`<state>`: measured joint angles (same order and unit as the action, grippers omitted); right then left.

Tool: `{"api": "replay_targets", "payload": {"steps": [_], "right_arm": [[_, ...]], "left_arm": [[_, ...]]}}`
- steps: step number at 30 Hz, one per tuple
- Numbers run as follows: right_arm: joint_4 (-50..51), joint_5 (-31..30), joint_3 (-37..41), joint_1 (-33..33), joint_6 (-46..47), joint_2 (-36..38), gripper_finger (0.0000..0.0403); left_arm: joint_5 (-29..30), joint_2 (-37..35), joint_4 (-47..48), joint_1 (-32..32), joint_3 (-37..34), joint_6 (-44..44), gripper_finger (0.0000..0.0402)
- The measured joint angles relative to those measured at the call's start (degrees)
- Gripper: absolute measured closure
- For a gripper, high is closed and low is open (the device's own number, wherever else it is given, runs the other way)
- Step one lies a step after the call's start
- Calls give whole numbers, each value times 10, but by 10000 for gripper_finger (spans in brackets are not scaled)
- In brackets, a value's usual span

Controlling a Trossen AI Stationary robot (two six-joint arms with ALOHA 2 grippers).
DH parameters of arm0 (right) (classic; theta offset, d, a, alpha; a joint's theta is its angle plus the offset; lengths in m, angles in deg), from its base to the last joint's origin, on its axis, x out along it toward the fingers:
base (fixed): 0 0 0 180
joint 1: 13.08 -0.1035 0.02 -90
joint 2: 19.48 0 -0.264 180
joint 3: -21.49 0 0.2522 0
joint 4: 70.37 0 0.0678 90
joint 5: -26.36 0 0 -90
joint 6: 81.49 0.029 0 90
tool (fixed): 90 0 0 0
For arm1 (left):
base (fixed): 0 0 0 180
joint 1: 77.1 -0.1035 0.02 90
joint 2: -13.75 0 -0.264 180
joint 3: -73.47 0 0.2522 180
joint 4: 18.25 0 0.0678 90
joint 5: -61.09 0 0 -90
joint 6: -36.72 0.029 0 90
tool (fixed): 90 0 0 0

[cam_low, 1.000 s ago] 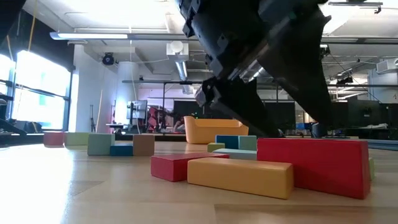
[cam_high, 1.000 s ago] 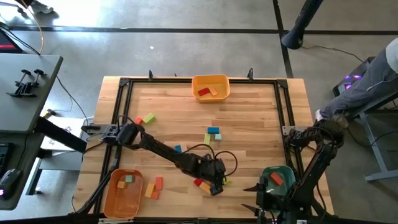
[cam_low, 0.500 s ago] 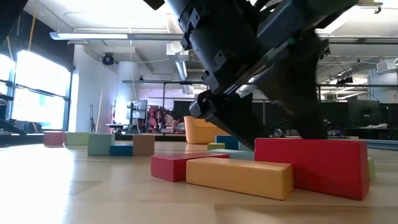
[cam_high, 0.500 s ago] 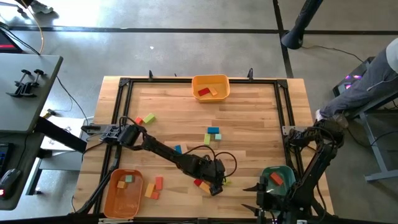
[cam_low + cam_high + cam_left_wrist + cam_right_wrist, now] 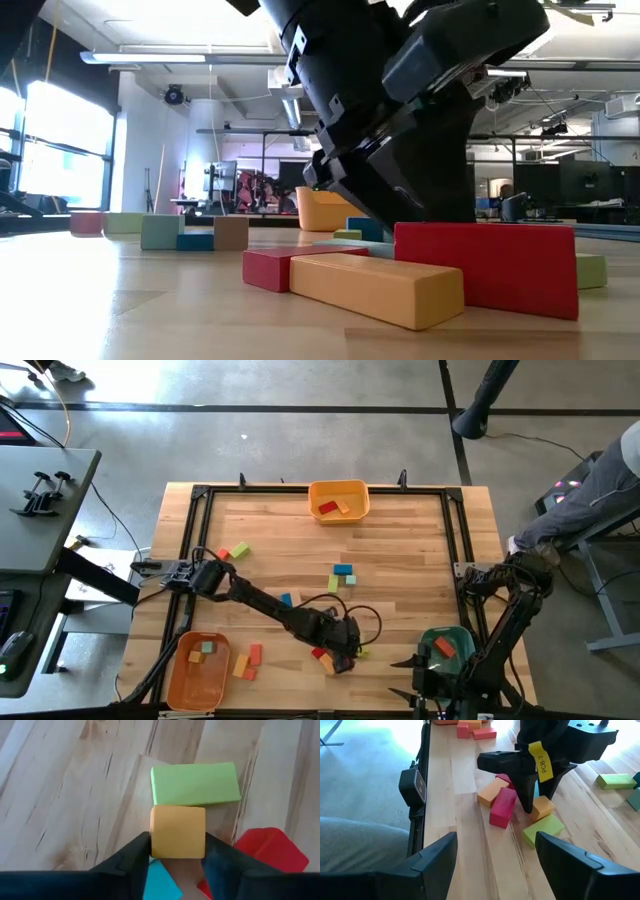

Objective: Sort blocks by size
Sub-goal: Put the yellow square block into the orange bin

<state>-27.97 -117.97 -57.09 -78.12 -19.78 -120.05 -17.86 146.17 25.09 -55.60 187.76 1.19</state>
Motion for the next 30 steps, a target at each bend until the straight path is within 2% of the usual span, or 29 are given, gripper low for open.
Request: {"api": "replay_targets", "payload": {"steps": [3, 6, 10, 14, 18, 21, 23, 25, 28, 30], "right_arm": [[0, 0, 0, 0, 0, 0, 137], [0, 0, 0, 0, 0, 0, 137], [0, -1, 0, 0, 0, 0, 137], [0, -17, 0, 0, 0, 0, 137], [0, -43, 0, 2, 0, 0, 137], [0, -57, 0, 2, 0, 0, 137], [0, -61, 0, 3, 0, 0, 137], [-1, -66, 0, 5, 0, 0, 137], [-1, -72, 0, 12, 0, 0, 137], [-2, -72, 0, 18, -1, 0, 137]], "left_arm": [[3, -1, -5, 0, 0, 27, 293], [26, -10, -2, 2, 0, 78, 300], [112, -48, 3, 11, 0, 154, 300], [192, -95, 6, 35, 0, 273, 300], [260, -140, 9, 83, 0, 392, 301], [296, -165, 26, 129, 0, 416, 301], [307, -181, 55, 160, 0, 376, 301], [304, -199, 100, 189, 1, 291, 301], [277, -222, 234, 233, 1, 86, 301], [231, -229, 348, 265, 1, -88, 301]]}}
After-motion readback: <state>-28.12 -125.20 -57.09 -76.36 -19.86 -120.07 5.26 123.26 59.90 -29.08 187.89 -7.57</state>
